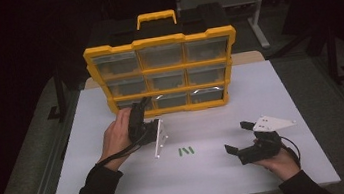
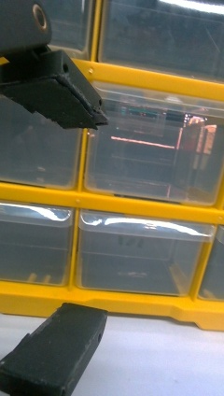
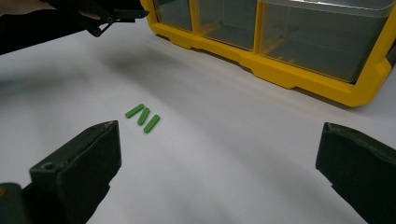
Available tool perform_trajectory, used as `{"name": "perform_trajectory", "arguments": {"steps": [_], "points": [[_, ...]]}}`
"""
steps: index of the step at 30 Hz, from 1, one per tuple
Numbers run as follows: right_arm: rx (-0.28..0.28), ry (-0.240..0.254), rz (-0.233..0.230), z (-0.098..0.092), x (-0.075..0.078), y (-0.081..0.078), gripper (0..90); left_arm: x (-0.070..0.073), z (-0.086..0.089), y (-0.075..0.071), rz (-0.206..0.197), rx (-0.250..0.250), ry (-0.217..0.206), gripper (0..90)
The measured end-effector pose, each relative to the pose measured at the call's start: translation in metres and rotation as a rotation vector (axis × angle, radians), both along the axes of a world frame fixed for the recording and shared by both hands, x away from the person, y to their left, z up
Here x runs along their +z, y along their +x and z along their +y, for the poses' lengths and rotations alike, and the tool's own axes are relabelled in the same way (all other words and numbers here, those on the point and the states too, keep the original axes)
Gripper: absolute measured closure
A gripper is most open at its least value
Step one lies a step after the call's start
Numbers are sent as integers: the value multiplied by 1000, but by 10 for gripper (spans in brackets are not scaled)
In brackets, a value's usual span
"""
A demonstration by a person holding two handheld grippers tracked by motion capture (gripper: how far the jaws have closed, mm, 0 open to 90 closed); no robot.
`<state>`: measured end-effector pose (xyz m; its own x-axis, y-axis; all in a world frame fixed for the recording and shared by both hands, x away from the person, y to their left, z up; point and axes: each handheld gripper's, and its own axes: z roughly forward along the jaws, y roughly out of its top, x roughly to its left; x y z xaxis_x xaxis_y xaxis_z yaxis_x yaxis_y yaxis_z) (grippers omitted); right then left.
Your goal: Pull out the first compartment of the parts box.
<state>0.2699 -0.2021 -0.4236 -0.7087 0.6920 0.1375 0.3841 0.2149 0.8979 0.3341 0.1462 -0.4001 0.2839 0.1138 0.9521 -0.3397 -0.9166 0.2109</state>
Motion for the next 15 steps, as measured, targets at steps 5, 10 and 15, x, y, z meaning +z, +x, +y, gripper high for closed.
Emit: {"name": "perform_trajectory", "arguments": {"steps": [5,10,15], "points": [[2,-3,-1,1,0,0,0,4,3,0,-21,18,0,84],[2,-2,1,1,0,0,0,8,6,0,-40,26,-6,129],[1,0,-2,0,0,0,0,11,10,0,-62,42,-3,139]]}}
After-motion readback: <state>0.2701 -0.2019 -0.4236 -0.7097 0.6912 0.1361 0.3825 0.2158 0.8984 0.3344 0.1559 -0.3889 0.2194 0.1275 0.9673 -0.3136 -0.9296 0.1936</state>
